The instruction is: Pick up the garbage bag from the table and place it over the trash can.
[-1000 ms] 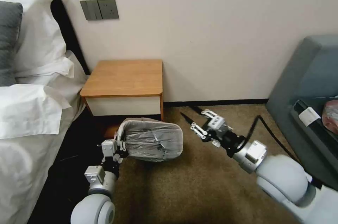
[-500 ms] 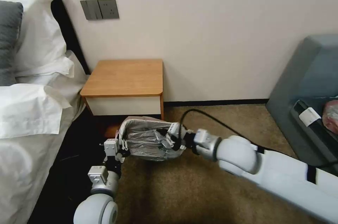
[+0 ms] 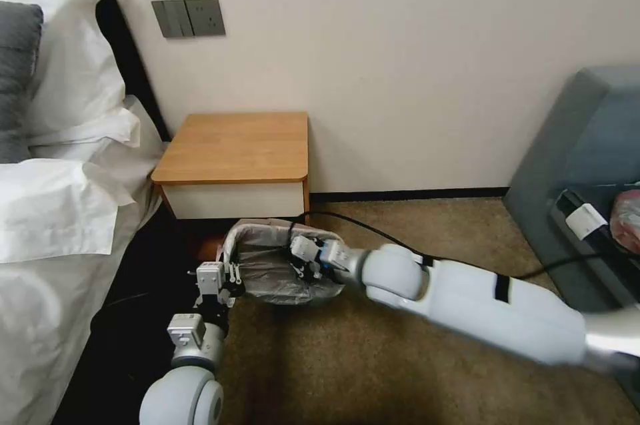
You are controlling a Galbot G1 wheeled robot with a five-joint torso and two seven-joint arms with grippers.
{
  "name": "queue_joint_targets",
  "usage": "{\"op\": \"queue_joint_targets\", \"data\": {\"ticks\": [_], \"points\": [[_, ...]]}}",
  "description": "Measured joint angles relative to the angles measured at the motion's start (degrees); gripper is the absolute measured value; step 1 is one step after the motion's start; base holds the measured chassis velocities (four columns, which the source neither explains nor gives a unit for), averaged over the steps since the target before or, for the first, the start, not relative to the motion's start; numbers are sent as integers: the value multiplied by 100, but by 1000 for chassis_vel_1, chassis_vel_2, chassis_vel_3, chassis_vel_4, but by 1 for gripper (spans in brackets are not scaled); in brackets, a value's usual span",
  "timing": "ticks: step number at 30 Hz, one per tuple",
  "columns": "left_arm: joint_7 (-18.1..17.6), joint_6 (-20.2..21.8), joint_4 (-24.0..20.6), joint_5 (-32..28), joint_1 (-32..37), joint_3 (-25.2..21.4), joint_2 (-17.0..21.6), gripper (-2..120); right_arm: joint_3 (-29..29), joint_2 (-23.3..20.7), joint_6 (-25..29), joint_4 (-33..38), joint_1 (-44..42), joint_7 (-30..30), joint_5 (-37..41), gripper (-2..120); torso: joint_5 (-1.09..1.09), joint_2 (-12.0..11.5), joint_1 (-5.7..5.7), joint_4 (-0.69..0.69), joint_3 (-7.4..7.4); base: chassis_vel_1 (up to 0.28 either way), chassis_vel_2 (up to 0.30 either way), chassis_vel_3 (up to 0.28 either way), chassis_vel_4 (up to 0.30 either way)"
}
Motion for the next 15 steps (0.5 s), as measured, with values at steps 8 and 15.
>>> {"op": "queue_joint_targets", "data": {"ticks": [8,15], "points": [[11,-8,-25,101,8,75,-65,7,-585,681,30,-1057,212,-17,-233,0,0,0,0,0,0,0,0,0,0],[15,-3,-135,69,69,146,-120,7,-806,1013,206,-1708,260,-213,-710,0,1,0,0,-1,0,0,0,0,0]]}}
